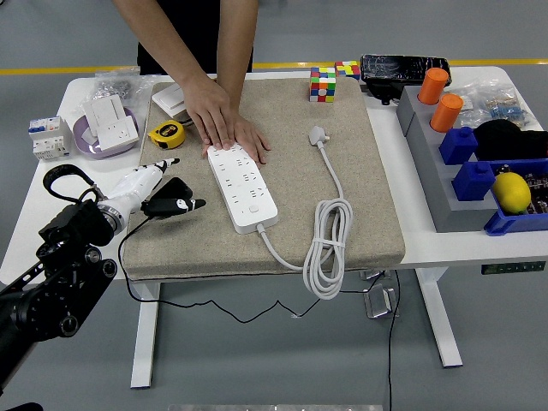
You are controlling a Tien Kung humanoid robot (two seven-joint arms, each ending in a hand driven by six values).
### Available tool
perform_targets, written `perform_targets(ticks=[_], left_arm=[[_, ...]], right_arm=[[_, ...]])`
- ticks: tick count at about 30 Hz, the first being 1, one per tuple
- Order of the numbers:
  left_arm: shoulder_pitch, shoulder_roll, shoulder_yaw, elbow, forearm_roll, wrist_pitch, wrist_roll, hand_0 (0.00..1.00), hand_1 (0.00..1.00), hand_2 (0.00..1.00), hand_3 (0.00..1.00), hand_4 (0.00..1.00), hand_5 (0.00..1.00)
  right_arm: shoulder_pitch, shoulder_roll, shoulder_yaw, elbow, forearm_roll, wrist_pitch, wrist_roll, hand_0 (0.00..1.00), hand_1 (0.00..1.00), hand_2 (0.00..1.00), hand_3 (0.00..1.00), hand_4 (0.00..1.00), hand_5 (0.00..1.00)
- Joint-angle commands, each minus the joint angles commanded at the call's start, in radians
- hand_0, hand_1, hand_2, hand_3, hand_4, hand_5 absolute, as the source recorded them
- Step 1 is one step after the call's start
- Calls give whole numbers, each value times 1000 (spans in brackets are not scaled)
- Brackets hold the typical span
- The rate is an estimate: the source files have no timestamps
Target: Pick up the plug,place it near the board,insert it into the board,press the button
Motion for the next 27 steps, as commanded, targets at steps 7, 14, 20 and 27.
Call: perform_targets(ticks=[7, 14, 20, 27], left_arm=[[-6, -3, 20, 27, 29, 50, 2, 998, 998, 965, 985, 998, 730], [-10, -5, 24, 51, 64, 127, 1, 901, 877, 806, 879, 998, 722], [-5, -2, 27, 49, 96, 147, 4, 799, 756, 678, 753, 998, 706], [-3, -3, 40, 57, 123, 161, 2, 778, 737, 651, 731, 998, 707]], right_arm=[[2, 1, -1, -1, 0, -3, 2, 898, 817, 790, 822, 998, 991], [3, 3, -4, -2, 3, -8, 6, 896, 816, 788, 820, 998, 990], [4, 3, -2, -2, 2, -10, 8, 896, 813, 788, 818, 998, 993], [5, 3, -1, -2, -1, -13, 11, 896, 812, 785, 818, 998, 991]])
